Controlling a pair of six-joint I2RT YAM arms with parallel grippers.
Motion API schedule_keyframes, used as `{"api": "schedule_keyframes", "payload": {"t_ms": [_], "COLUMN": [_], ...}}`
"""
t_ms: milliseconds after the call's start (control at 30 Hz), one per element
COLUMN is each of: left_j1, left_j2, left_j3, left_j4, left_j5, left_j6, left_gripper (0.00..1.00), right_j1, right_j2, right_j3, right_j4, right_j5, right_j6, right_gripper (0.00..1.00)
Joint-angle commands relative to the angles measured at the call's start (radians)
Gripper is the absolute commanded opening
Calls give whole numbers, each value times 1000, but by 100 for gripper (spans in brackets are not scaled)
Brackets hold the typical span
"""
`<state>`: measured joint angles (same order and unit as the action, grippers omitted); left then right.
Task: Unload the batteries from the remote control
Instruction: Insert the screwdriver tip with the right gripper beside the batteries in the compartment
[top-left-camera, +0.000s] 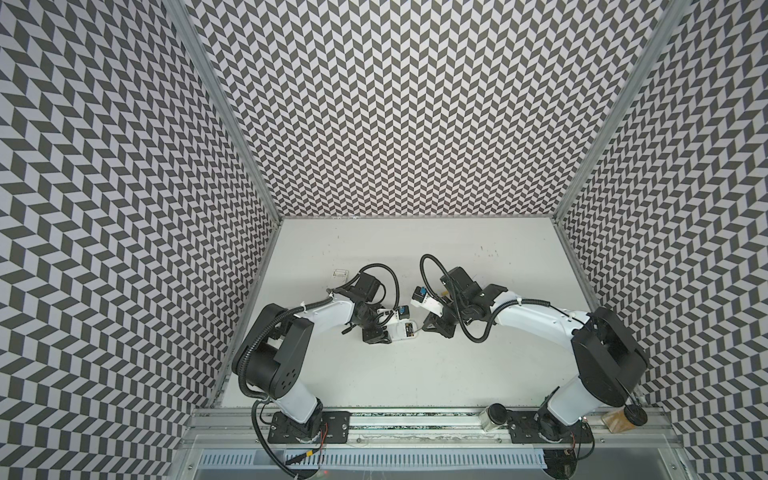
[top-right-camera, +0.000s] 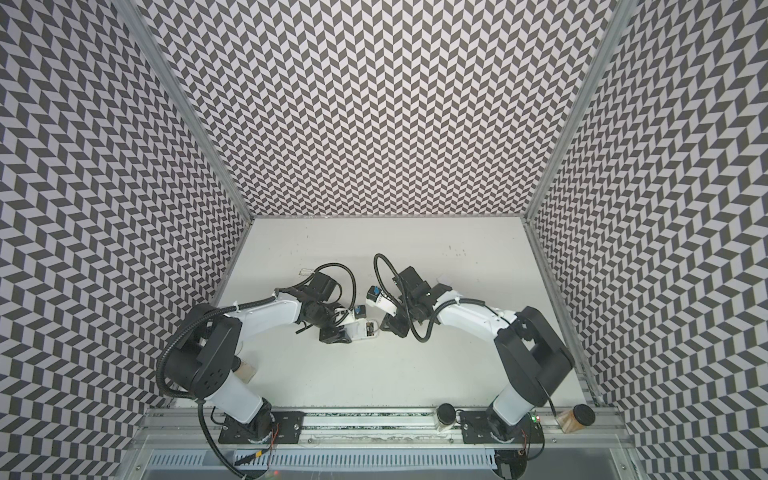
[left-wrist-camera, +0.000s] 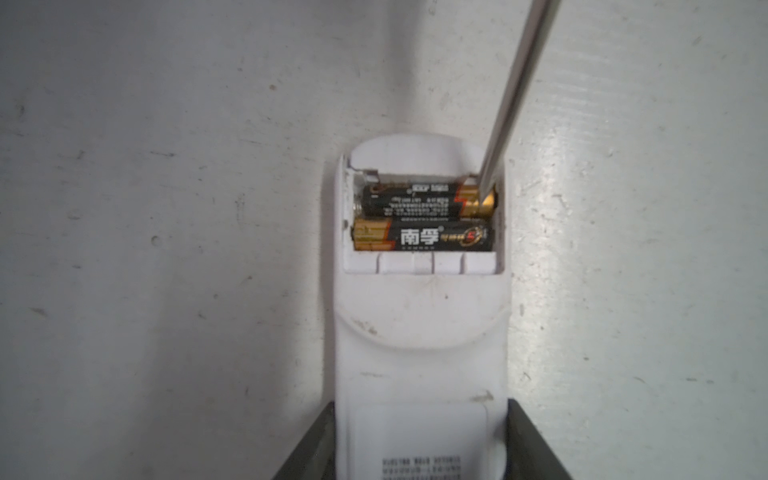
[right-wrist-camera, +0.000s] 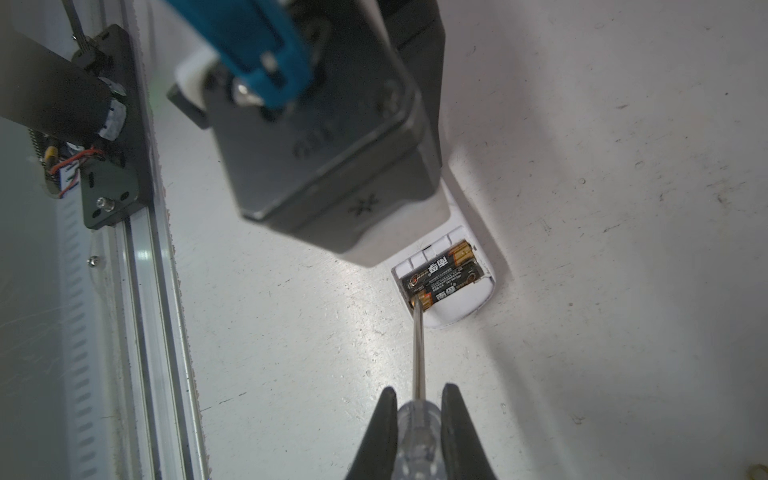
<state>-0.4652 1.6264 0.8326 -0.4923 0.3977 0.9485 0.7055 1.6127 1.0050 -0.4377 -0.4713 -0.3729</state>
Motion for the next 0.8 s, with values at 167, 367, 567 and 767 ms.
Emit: {"api": "schedule_keyframes", "payload": {"t_ms": [167, 367, 567, 767], "left_j1": [-10, -12, -14, -17], "left_j2": [20, 23, 23, 23], "left_j3": [-9, -1, -7, -7], "left_j4": [-72, -74, -72, -68], "left_j5": [-1, -3, 2, 3], "left_j6": [3, 2, 5, 7], "left_gripper": [52, 51, 52, 52], "right_j1": [9, 10, 30, 64], "right_j2": [15, 4, 12, -26], "right_j3": [8, 0, -16, -64], "right_j4": [-4, -23, -9, 85], "right_j5": [-35, -32, 102, 213], "right_j6": [-27, -58, -64, -58], "right_gripper": [0, 0, 0, 0]}}
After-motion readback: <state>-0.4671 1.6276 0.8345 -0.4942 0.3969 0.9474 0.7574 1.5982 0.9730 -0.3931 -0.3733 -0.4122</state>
